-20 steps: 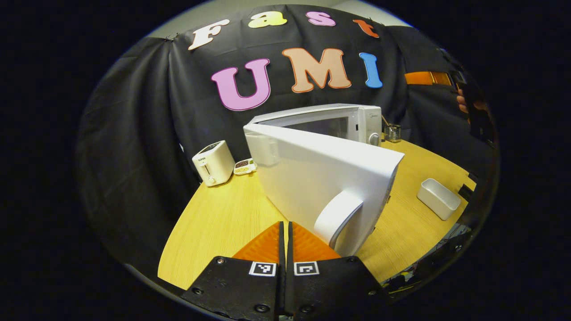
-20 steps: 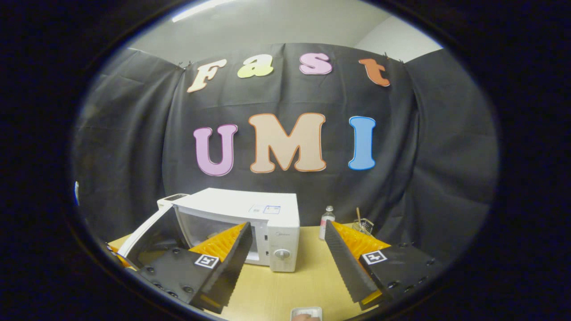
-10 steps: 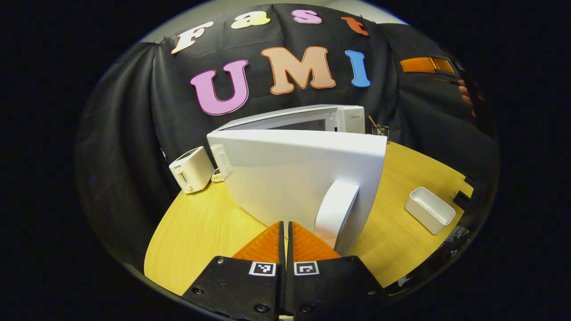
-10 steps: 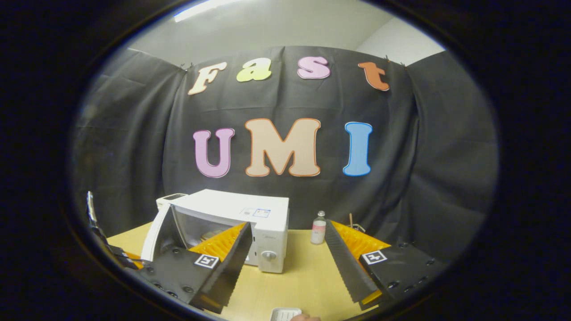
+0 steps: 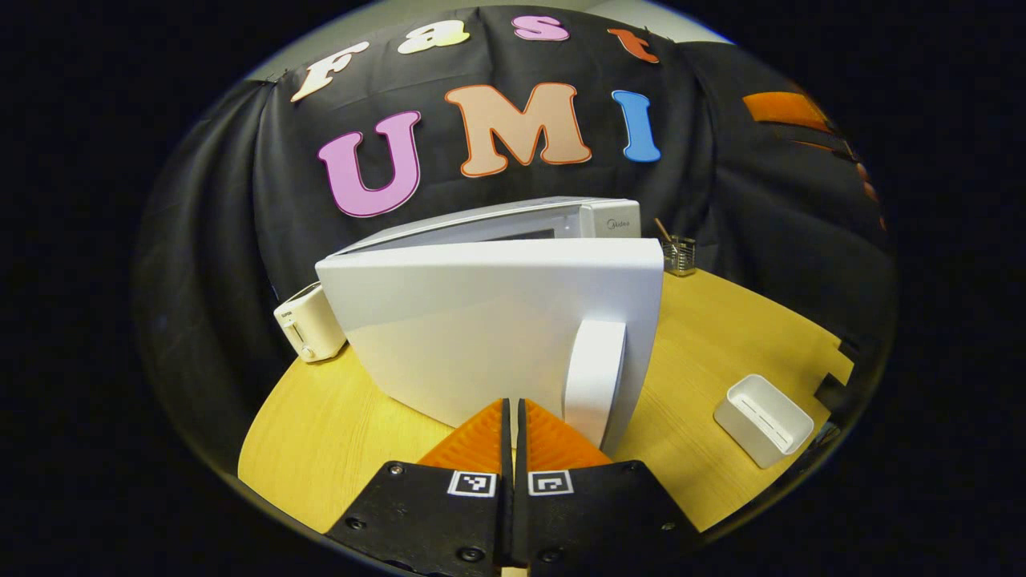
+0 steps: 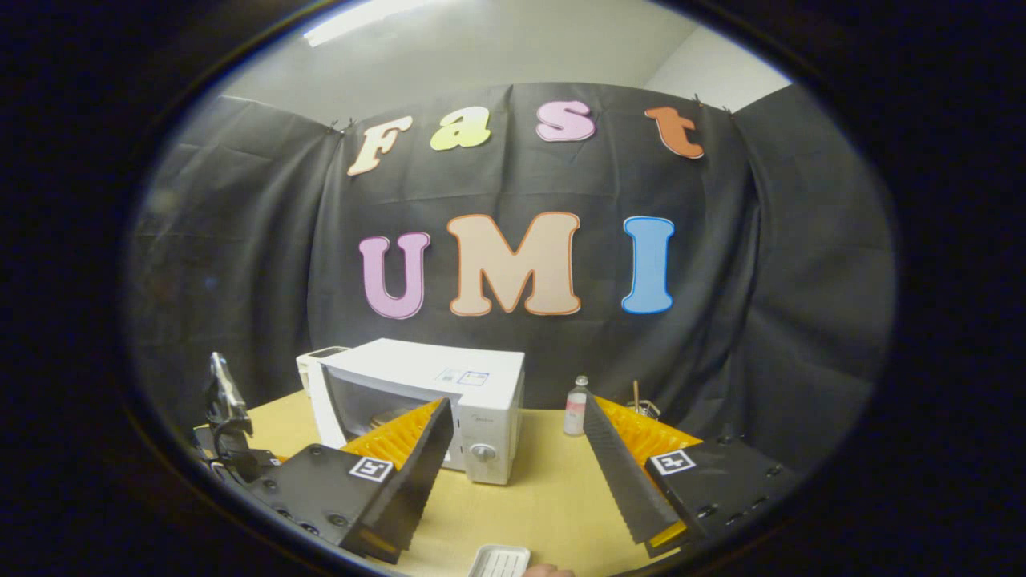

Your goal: Open the microwave oven with the left hand, put the food in, and close the microwave oven.

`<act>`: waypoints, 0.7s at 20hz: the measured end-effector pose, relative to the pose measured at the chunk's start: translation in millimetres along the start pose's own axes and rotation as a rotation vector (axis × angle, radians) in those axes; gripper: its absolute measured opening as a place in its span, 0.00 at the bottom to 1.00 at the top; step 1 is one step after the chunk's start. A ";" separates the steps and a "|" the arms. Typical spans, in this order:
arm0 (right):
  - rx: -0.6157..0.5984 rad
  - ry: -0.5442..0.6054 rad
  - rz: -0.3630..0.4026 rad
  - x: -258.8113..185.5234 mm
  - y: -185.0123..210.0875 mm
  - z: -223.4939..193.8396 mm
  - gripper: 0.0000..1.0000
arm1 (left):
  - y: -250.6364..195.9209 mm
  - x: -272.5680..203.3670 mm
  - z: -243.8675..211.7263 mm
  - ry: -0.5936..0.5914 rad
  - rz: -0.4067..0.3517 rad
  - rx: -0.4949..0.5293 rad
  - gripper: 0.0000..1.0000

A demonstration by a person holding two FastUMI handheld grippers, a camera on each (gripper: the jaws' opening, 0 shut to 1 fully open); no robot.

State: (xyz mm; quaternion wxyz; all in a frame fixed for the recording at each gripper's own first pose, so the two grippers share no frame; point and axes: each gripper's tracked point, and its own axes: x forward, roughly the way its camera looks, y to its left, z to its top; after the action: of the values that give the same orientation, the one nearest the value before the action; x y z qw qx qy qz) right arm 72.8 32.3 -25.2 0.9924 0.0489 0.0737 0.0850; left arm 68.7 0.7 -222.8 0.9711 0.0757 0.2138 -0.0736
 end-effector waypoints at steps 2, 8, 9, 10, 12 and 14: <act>-0.009 0.000 0.008 -2.0 -2.6 -1.9 0.92 | -4.0 9.8 7.7 -0.014 0.009 -0.016 0.00; 0.033 -0.005 0.035 -5.8 -4.0 2.1 0.92 | -5.9 41.9 27.4 -0.045 0.039 -0.036 0.00; 0.041 -0.003 0.045 -6.4 -2.2 3.0 0.92 | -5.0 46.9 31.3 -0.050 0.046 -0.041 0.01; 0.044 -0.001 0.054 -7.4 -0.9 3.8 0.92 | -6.8 52.9 32.7 -0.048 0.046 -0.048 0.00; 0.047 0.004 0.065 -7.9 0.0 2.6 0.92 | -10.9 62.8 40.3 -0.058 0.042 -0.050 0.02; 0.052 0.011 0.069 -9.6 0.7 1.6 0.92 | -15.6 75.0 46.7 -0.068 0.036 -0.030 0.00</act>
State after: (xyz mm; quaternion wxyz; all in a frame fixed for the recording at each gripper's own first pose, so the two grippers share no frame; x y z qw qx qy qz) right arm 63.6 31.2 -22.2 0.9869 0.0770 0.0794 0.1176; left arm 152.1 -31.2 -214.7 0.9801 0.0621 0.1802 -0.0556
